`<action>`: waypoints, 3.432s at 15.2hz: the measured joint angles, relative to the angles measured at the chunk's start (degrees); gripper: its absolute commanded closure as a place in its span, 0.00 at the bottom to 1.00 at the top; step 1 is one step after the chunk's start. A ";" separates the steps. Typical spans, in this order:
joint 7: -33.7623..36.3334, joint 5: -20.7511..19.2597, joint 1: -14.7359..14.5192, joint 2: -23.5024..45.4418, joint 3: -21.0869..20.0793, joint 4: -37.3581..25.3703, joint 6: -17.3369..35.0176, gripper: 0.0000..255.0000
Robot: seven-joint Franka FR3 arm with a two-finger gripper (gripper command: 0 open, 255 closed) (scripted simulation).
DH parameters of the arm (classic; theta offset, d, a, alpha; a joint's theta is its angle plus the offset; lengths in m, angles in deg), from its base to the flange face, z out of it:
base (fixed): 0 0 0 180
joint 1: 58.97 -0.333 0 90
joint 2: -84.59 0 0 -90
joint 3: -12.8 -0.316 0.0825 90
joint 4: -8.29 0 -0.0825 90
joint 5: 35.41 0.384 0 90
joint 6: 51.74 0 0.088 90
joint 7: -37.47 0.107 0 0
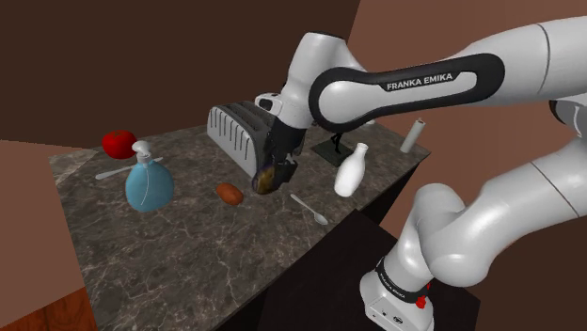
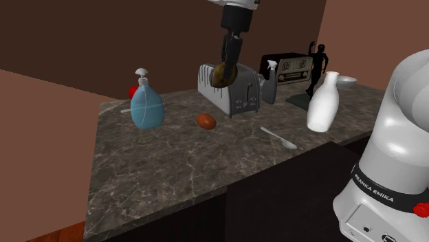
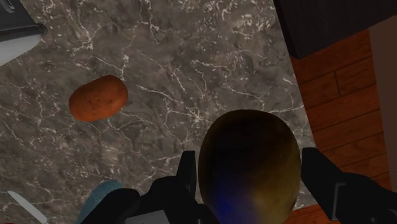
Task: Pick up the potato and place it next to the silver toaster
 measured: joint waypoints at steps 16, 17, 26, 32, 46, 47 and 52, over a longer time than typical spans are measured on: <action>-13.86 -4.00 5.46 3.11 11.67 -8.32 -6.84 1.00; -15.23 -4.13 5.81 3.91 12.70 -8.67 -6.52 1.00; -29.35 -3.49 8.77 13.21 23.20 -18.44 -8.80 1.00; -40.02 0.81 10.67 23.28 30.05 -29.33 -12.25 1.00; -45.50 5.12 11.16 28.99 31.32 -24.64 -3.61 1.00; -45.96 5.48 11.22 29.42 31.39 -24.26 -2.95 1.00; -47.50 7.23 11.24 31.19 31.31 -22.27 0.26 1.00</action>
